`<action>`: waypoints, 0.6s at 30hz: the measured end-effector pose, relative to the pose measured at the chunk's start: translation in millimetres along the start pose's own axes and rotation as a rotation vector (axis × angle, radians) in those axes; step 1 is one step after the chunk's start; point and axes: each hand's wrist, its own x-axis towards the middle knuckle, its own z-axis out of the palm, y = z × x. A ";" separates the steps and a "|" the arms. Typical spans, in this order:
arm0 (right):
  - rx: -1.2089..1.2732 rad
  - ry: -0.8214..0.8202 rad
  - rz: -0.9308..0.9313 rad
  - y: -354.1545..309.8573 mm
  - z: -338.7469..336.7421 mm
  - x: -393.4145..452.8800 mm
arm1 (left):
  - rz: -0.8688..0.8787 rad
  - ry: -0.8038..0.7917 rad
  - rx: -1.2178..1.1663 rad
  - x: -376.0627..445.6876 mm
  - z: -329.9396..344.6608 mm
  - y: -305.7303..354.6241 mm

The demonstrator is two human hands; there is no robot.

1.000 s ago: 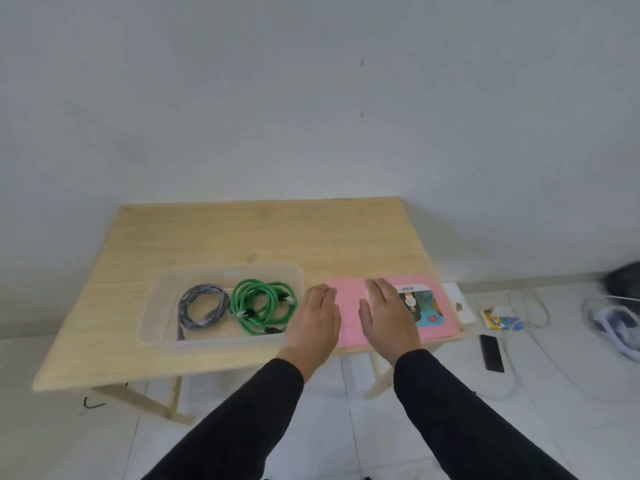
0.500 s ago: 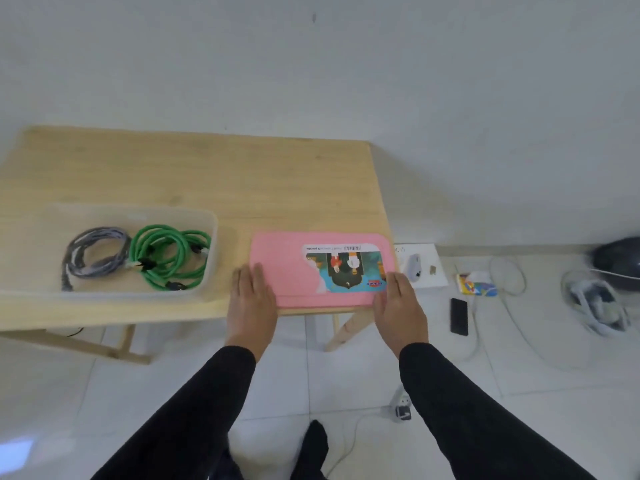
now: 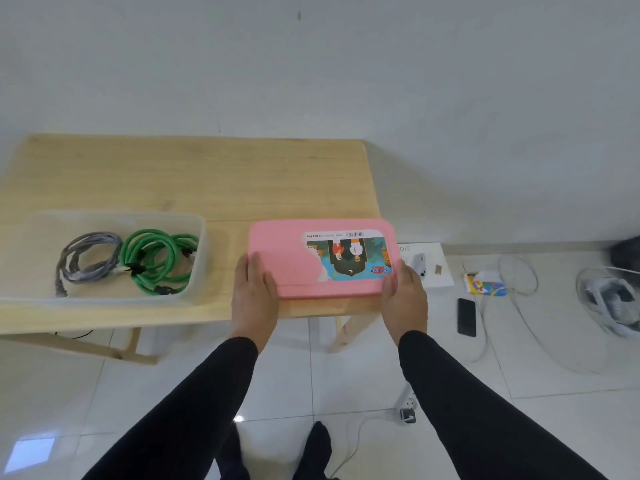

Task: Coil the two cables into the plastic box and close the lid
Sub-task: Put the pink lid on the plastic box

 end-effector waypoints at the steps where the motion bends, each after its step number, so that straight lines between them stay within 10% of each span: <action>1: 0.004 0.024 -0.001 -3.6 -4.2 2.4 | 0.020 0.010 -0.023 2.8 -3.9 5.4; 18: 0.178 0.212 -0.171 -177.0 12.7 -48.4 | 0.158 0.189 -0.068 47.0 -176.9 -42.3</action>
